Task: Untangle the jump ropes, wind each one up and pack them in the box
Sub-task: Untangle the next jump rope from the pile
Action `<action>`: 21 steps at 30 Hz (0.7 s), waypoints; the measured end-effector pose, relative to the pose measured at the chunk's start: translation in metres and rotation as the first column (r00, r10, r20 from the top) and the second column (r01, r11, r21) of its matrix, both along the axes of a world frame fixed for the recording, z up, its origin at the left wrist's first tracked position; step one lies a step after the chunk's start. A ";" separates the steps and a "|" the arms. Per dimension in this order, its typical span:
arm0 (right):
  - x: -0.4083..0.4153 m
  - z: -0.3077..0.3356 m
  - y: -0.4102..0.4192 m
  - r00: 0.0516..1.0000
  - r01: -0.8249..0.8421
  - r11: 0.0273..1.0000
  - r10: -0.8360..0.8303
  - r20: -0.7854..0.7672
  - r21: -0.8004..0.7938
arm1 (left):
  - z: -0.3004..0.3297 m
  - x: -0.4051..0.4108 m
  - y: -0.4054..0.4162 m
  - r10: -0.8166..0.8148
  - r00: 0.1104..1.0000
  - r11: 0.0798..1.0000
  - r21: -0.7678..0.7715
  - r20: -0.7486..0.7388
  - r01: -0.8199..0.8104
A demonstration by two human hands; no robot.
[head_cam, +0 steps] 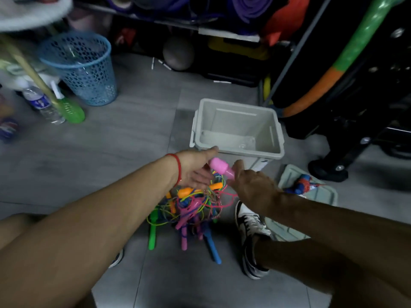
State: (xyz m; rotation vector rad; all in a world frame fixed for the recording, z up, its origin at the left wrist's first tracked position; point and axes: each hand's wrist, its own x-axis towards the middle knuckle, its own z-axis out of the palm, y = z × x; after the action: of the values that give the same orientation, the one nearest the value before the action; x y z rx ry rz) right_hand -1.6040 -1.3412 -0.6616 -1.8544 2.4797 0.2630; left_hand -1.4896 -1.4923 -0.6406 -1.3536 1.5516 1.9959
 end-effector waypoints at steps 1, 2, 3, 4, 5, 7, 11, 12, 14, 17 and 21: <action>0.007 0.005 0.003 0.981 0.063 0.996 -0.073 0.180 0.061 | 0.000 -0.003 0.004 0.042 0.999 0.998 0.046 -0.025 -0.041; 0.014 0.008 0.007 0.933 0.098 0.990 -0.127 0.336 0.101 | 0.001 -0.004 0.008 0.075 0.996 0.996 0.047 -0.044 -0.072; 0.018 0.008 0.010 0.886 0.086 0.990 -0.128 0.445 0.113 | 0.000 -0.004 0.010 0.121 0.991 0.992 0.028 -0.056 -0.119; 0.024 0.013 0.012 0.840 0.043 0.990 -0.107 0.532 0.132 | -0.004 -0.004 0.010 0.163 0.984 0.986 -0.010 -0.068 -0.164; 0.024 0.013 0.014 0.801 0.001 0.986 -0.099 0.591 0.164 | -0.006 -0.003 0.007 0.188 0.978 0.979 -0.068 -0.088 -0.194; 0.019 0.008 0.017 0.773 -0.049 0.943 -0.172 0.610 0.328 | -0.004 0.004 -0.002 0.201 0.967 0.931 -0.275 -0.159 -0.239; 0.006 -0.001 0.005 0.936 -0.050 0.885 -0.120 0.330 0.463 | 0.017 0.025 -0.013 -0.137 0.974 0.827 -0.562 -0.181 0.012; 0.003 -0.002 -0.005 0.936 -0.002 0.940 -0.118 0.332 0.340 | 0.023 0.030 -0.011 -0.211 0.959 0.817 -0.572 -0.191 0.066; 0.004 0.001 -0.030 0.836 0.058 0.998 -0.064 0.545 0.028 | 0.036 0.037 -0.006 -0.280 0.923 0.814 -0.575 -0.262 0.083; 0.012 0.006 -0.067 0.653 -0.066 0.995 0.099 0.751 -0.074 | 0.057 0.044 -0.001 -0.236 0.862 0.856 -0.515 -0.448 -0.033; -0.006 -0.007 -0.085 0.728 -0.062 0.998 0.038 0.685 0.010 | 0.060 0.058 -0.027 -0.008 0.851 0.800 -0.514 -0.525 -0.310</action>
State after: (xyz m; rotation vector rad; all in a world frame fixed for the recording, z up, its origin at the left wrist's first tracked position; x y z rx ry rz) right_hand -1.6099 -1.4263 -0.6684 -1.5973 1.8897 -0.3366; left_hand -1.4314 -1.5192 -0.5811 -1.2204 2.5481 2.1889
